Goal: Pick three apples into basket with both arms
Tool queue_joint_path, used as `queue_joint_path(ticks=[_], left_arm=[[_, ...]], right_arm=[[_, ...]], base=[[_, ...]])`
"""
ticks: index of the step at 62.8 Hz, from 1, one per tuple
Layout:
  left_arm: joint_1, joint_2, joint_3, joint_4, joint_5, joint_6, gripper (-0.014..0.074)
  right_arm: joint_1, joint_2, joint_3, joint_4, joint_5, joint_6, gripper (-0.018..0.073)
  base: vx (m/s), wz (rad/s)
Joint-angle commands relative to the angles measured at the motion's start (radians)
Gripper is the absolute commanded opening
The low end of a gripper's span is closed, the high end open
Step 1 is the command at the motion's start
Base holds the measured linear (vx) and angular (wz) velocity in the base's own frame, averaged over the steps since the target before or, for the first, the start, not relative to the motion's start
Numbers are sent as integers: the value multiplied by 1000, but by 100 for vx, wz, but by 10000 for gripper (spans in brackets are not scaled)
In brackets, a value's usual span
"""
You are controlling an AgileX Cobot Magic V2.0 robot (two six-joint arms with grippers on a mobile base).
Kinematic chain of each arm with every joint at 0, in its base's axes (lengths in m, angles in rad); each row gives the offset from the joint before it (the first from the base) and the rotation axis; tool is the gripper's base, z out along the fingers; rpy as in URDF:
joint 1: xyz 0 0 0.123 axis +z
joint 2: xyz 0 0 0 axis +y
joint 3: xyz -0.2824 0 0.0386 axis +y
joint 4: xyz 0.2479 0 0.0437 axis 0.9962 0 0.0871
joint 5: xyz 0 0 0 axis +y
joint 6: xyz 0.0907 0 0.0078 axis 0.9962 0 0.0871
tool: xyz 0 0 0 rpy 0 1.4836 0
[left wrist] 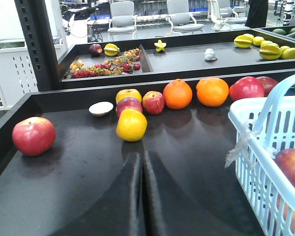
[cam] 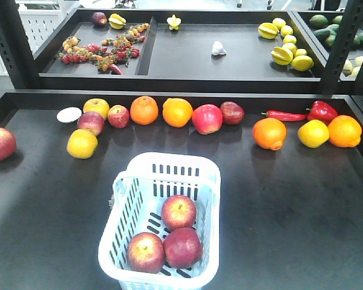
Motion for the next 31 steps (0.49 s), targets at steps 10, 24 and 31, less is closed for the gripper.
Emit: queue_joint_path(ticks=[10,24,31], left_arm=[[-8,-14,14,-12,-72,-10,-6],[-8,-14,14,-12,-72,-10,-6],[-8,-14,14,-12,-72,-10,-6]], right_arm=[[-4,9,-29,-3,-79,-4,-9],[-4,9,-29,-3,-79,-4,-9],[-4,9,-29,-3,-79,-4,-9]], base=[[0,0],[0,0],[0,0]])
